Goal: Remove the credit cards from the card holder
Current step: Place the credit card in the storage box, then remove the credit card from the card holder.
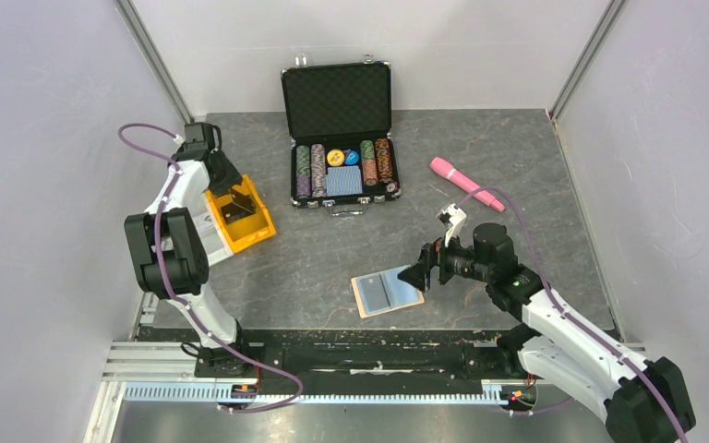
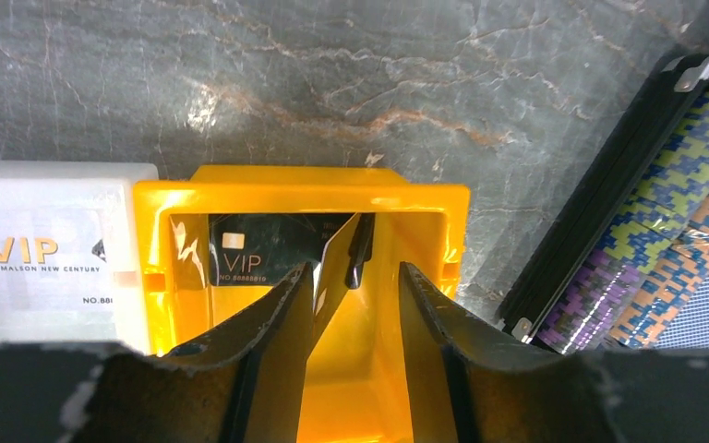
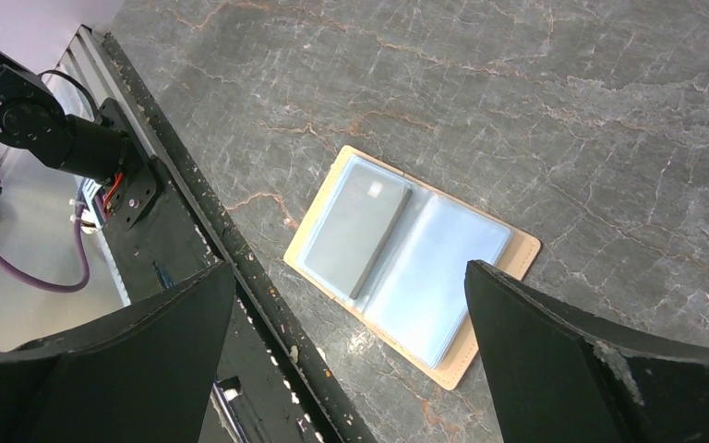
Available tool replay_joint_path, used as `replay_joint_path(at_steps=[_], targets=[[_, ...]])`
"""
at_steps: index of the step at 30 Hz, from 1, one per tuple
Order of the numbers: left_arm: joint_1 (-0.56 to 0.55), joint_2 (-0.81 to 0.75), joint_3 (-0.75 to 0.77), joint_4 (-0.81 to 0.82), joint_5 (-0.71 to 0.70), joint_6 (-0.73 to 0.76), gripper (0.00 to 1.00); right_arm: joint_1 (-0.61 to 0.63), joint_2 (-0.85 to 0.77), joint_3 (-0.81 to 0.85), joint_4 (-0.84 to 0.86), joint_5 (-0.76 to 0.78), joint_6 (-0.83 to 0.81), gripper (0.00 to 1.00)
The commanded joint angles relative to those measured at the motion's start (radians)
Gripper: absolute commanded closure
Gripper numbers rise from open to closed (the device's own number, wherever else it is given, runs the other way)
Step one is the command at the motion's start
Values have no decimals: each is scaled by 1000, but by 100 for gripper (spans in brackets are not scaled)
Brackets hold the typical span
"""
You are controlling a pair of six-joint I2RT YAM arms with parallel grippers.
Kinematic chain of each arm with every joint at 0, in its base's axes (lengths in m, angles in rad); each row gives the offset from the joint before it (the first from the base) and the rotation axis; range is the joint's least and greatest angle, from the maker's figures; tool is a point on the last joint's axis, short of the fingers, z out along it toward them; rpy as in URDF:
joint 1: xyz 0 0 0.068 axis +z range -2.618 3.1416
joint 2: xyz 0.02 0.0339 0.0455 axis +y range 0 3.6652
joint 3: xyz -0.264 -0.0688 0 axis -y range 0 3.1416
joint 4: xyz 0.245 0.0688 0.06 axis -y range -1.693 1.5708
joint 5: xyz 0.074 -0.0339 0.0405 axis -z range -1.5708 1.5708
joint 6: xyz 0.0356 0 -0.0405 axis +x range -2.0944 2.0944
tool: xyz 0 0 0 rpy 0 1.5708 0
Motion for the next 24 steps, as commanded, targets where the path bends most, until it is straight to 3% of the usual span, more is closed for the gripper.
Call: replay_joint_path(at_steps=[1,4,12,17,24], targets=[[5,6,66,-10,26,43,53,3,19,73,-73,44,-53,2],[5,-7,96,-40,24,33,50,3,60,112,-168,84,-118,2],[-25,-122,125,-154,-17,50,47,2,36,90,-152,50,-121,2],[-86,-253,40,-170,137,56,47,3,36,49,-105,65,-56,2],[-300,-434,-114,-166,281,28,48,7,45,10,-46,72,27,8]])
